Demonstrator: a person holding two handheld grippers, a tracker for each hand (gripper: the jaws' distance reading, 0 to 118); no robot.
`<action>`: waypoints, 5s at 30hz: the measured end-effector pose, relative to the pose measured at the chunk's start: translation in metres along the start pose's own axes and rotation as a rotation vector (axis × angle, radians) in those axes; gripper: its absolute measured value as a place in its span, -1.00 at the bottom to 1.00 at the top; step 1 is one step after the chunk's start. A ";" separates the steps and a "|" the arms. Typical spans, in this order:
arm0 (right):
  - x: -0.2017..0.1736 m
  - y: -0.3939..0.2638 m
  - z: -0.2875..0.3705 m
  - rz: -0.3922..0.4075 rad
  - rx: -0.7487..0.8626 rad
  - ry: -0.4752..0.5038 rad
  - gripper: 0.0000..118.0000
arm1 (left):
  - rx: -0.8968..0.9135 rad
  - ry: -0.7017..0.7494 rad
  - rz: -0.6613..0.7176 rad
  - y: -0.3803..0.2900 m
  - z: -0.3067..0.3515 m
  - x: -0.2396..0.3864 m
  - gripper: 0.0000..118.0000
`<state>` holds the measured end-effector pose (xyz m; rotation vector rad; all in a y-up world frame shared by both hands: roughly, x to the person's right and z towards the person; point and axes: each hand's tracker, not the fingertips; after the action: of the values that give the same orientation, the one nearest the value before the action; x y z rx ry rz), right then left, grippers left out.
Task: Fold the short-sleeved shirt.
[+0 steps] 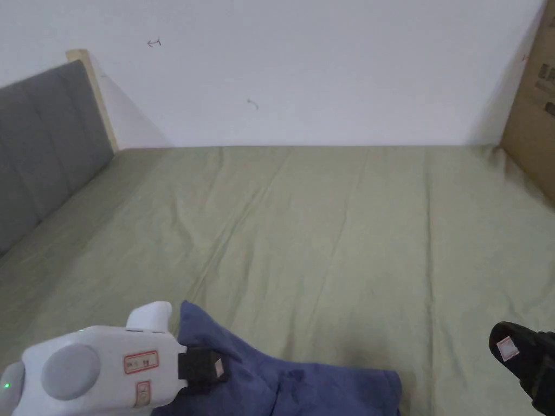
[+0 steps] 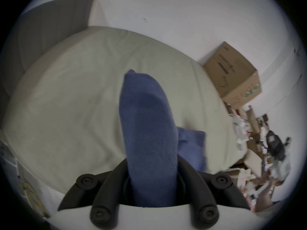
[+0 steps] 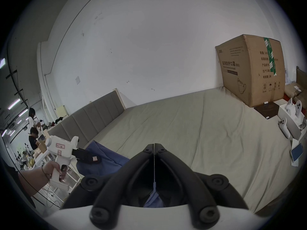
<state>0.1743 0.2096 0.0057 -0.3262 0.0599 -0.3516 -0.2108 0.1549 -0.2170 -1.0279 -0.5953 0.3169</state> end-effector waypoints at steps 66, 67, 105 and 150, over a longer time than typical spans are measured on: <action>0.030 0.048 0.016 0.080 0.430 -0.326 -0.96 | 0.894 0.260 -0.443 -0.042 0.055 0.162 -1.00; 0.031 0.048 0.018 0.089 0.429 -0.343 -0.96 | 0.895 0.275 -0.450 -0.042 0.053 0.162 -1.00; 0.107 -0.126 -0.173 -0.502 -0.794 0.079 -0.96 | -0.218 -0.758 0.491 -0.046 -0.167 -0.126 0.88; 0.010 -0.025 -0.100 -0.334 -0.548 0.016 -0.96 | -0.177 0.850 -0.074 0.143 0.129 -0.282 0.40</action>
<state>0.1642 0.1541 -0.0808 -0.8817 0.1182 -0.6699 -0.5105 0.1715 -0.3807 -1.1889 0.1126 -0.2493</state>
